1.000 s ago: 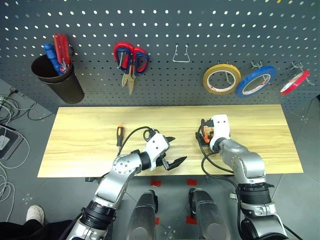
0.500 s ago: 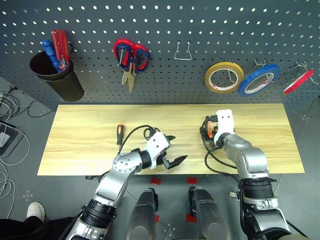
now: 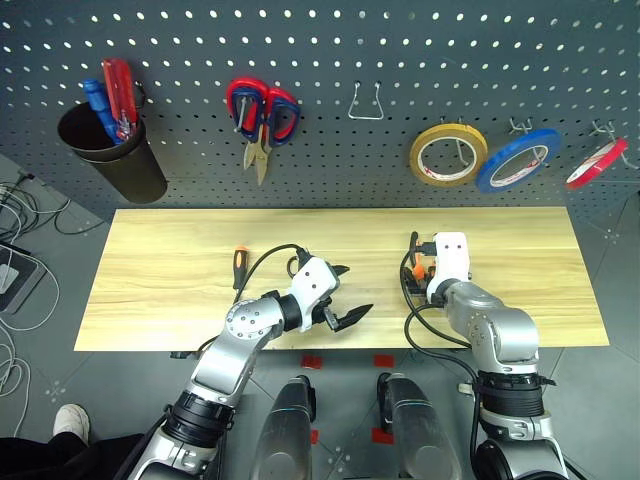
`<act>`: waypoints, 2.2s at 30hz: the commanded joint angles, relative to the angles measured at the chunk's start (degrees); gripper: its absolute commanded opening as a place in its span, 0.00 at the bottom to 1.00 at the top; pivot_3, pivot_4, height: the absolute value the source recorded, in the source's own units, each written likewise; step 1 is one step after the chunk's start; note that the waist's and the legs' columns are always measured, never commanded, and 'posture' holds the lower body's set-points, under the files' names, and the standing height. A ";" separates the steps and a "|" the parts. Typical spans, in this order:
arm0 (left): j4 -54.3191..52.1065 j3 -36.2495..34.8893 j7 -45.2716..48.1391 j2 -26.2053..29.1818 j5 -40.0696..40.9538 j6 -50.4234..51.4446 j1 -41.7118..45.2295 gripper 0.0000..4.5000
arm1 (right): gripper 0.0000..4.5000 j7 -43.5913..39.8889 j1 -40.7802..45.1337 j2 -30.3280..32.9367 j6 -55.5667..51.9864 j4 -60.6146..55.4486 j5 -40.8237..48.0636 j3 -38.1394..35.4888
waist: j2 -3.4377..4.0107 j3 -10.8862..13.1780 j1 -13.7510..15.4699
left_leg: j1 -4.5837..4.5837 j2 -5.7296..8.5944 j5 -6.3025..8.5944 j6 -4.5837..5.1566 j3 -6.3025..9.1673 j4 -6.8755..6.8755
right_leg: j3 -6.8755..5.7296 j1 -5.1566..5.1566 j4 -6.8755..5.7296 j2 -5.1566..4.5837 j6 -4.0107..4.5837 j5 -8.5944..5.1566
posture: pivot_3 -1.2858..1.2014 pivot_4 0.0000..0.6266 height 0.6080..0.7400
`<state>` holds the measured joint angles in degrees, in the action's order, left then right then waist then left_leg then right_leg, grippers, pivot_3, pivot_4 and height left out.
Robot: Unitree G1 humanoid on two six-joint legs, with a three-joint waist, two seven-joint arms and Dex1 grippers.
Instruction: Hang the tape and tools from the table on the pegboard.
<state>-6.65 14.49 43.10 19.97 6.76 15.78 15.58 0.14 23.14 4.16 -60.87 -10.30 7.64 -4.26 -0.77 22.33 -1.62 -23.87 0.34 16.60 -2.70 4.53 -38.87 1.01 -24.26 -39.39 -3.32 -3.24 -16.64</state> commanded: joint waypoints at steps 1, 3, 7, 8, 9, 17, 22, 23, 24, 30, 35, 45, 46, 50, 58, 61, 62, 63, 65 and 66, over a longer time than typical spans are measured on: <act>-1.91 -0.69 0.17 0.22 1.13 -0.61 -0.87 1.00 | 1.00 -0.04 0.21 0.38 1.84 1.32 -0.57 0.10 | 0.00 0.04 0.01 | 0.00 0.00 0.00 0.00 0.00 0.00 | 0.00 0.00 0.00 0.02 0.00 0.00 | 0.56 0.72 1.00; -2.32 -0.82 0.13 0.36 1.12 -0.26 -1.03 1.00 | 1.00 -0.30 1.23 1.27 3.35 4.22 -1.00 -0.15 | 0.02 0.14 0.01 | 0.00 -0.01 0.00 0.00 0.00 0.02 | 0.00 -0.01 0.02 0.03 0.00 0.00 | 0.56 0.73 1.00; -2.71 -1.02 0.06 0.57 1.11 -0.02 -1.39 1.00 | 1.00 -0.89 4.69 2.51 6.64 10.41 -1.38 -0.48 | 0.03 0.46 0.01 | 0.00 -0.01 0.00 0.00 -0.01 0.02 | 0.02 -0.01 0.01 0.03 0.00 0.00 | 0.56 0.74 1.00; -2.76 -1.03 0.01 0.58 1.10 0.03 -1.42 1.00 | 1.00 -1.06 5.63 2.71 7.39 11.89 -1.43 -0.50 | 0.02 0.53 -0.02 | 0.00 -0.01 0.00 0.00 -0.01 0.02 | 0.01 -0.01 0.00 0.03 0.00 0.00 | 0.56 0.74 1.00; -2.82 -0.99 -0.04 0.55 1.07 0.08 -1.43 1.00 | 1.00 -1.25 6.43 2.93 8.15 13.22 -1.50 -0.52 | 0.01 0.61 -0.03 | 0.00 -0.02 0.00 0.00 -0.01 0.02 | 0.01 -0.02 0.00 0.05 0.00 0.00 | 0.56 0.74 1.00; -3.00 -1.34 -0.51 0.49 0.86 0.23 -1.60 1.00 | 0.96 -2.74 8.10 3.56 8.96 15.93 -1.20 -0.32 | -0.09 0.98 0.12 | -0.03 -0.04 0.00 -0.01 0.00 0.04 | 0.00 -0.03 0.05 0.04 0.00 0.00 | 0.56 0.74 1.00; -3.09 -1.34 -0.78 0.44 0.77 0.29 -1.84 1.00 | 0.67 -3.28 5.58 4.18 4.51 11.84 -1.29 0.26 | -0.08 0.99 0.16 | -0.03 -0.05 0.00 -0.01 0.01 0.07 | 0.00 -0.03 0.07 0.05 0.00 0.00 | 0.56 0.73 1.00; -3.07 -1.35 -0.81 0.44 0.80 0.33 -1.81 1.00 | 0.67 -3.60 5.10 4.49 3.31 10.78 -1.26 0.49 | -0.08 0.99 0.17 | -0.03 -0.06 0.00 0.00 0.01 0.08 | 0.00 -0.03 0.08 0.05 0.00 0.00 | 0.56 0.73 1.00; -3.05 -1.36 -0.84 0.45 0.85 0.34 -1.78 1.00 | 0.67 -3.98 4.69 4.78 2.25 9.79 -1.20 0.75 | -0.08 0.99 0.18 | -0.03 -0.06 0.00 0.00 0.00 0.08 | 0.00 -0.03 0.10 0.05 0.00 0.00 | 0.56 0.73 1.00; -1.74 -1.06 -0.89 -0.06 0.74 -0.13 -0.87 1.00 | 0.67 -5.73 3.76 5.45 -1.61 6.74 -0.63 1.29 | -0.08 0.99 0.21 | -0.04 -0.06 0.00 0.00 0.01 0.09 | 0.00 -0.03 0.13 0.04 0.00 0.00 | 0.55 0.73 1.00; -1.38 -0.96 -0.75 -0.31 0.74 -0.34 -0.47 1.00 | 0.67 -10.76 3.43 8.63 -2.48 6.39 0.09 4.17 | -0.08 0.99 0.17 | -0.04 -0.04 0.00 0.00 0.01 0.10 | -0.01 -0.01 0.21 0.04 0.00 0.00 | 0.55 0.71 1.00; -2.77 0.71 -0.54 -1.59 0.90 -0.55 -1.16 1.00 | 0.67 -25.44 1.73 23.67 0.49 6.36 -0.02 15.82 | -0.12 0.97 0.25 | -0.06 -0.03 0.00 -0.01 0.08 0.10 | -0.10 0.09 0.33 0.02 -0.01 0.00 | 0.55 0.65 1.00; -3.11 0.91 -0.61 -1.82 0.95 -0.44 -1.24 1.00 | 0.67 -26.41 1.79 24.81 1.80 6.78 -0.37 16.46 | -0.13 0.96 0.28 | -0.06 -0.03 0.00 -0.01 0.09 0.09 | -0.10 0.10 0.34 -0.01 -0.01 0.01 | 0.55 0.64 1.00; -5.67 0.29 -1.10 -2.45 2.21 1.15 -1.38 1.00 | 0.67 -28.86 2.32 27.43 6.21 6.32 -0.60 16.76 | -0.14 0.96 0.47 | -0.07 -0.03 -0.03 -0.05 0.10 0.07 | -0.12 0.10 0.35 -0.05 -0.01 0.01 | 0.55 0.60 1.00; -20.40 -4.48 -1.02 1.13 10.19 10.52 -6.64 1.00 | 0.67 -28.33 -1.19 24.16 9.73 -7.31 4.82 8.00 | -0.11 0.49 0.46 | -0.27 -0.15 -0.24 -0.43 0.13 0.09 | -0.17 -0.08 0.38 -0.16 -0.01 0.01 | 0.55 0.42 1.00; -25.91 -6.81 -1.34 3.30 13.74 14.03 -8.84 1.00 | 0.67 -27.23 -3.88 22.79 10.48 -13.88 5.68 5.83 | -0.10 -1.02 0.99 | -0.52 -0.17 -0.27 -0.48 0.24 0.10 | -0.28 -0.26 0.42 -0.20 -0.01 0.01 | 0.55 0.37 1.00; -27.09 -7.47 -1.67 3.67 14.66 14.86 -9.10 1.00 | 0.67 -26.76 -4.29 22.20 10.64 -15.40 6.09 5.17 | -0.11 -1.63 1.32 | -0.57 -0.13 -0.27 -0.48 0.23 0.09 | -0.30 -0.29 0.44 -0.23 -0.01 0.01 | 0.55 0.35 1.00; -28.46 -8.36 -2.38 3.69 15.85 15.97 -9.35 1.00 | 0.67 -26.03 -4.44 21.29 10.36 -17.24 6.79 4.19 | -0.10 -2.17 1.49 | -0.58 -0.08 -0.27 -0.49 0.22 0.07 | -0.31 -0.29 0.44 -0.27 -0.01 0.01 | 0.55 0.34 1.00; -30.37 -10.04 -4.01 3.42 17.99 17.87 -9.50 1.00 | 0.67 -24.54 -4.08 19.09 10.59 -20.22 7.95 2.55 | -0.10 -3.24 1.64 | -0.58 0.01 -0.31 -0.55 0.20 0.04 | -0.31 -0.24 0.43 -0.35 -0.03 0.02 | 0.55 0.30 1.00; -30.75 -10.69 -4.73 3.23 18.75 18.50 -9.30 1.00 | 0.67 -24.04 -3.62 17.93 10.87 -21.21 8.61 2.00 | -0.11 -3.88 1.67 | -0.57 0.04 -0.34 -0.58 0.20 0.04 | -0.33 -0.19 0.43 -0.37 -0.07 0.05 | 0.55 0.28 1.00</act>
<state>-34.13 5.11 39.47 23.58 23.26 33.41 6.58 -24.80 18.73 22.95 -51.58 -26.55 14.57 0.13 -0.88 18.45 0.05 -24.44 0.39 16.24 -3.30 4.72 -38.83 0.65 -24.41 -38.95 -3.70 -3.33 -16.58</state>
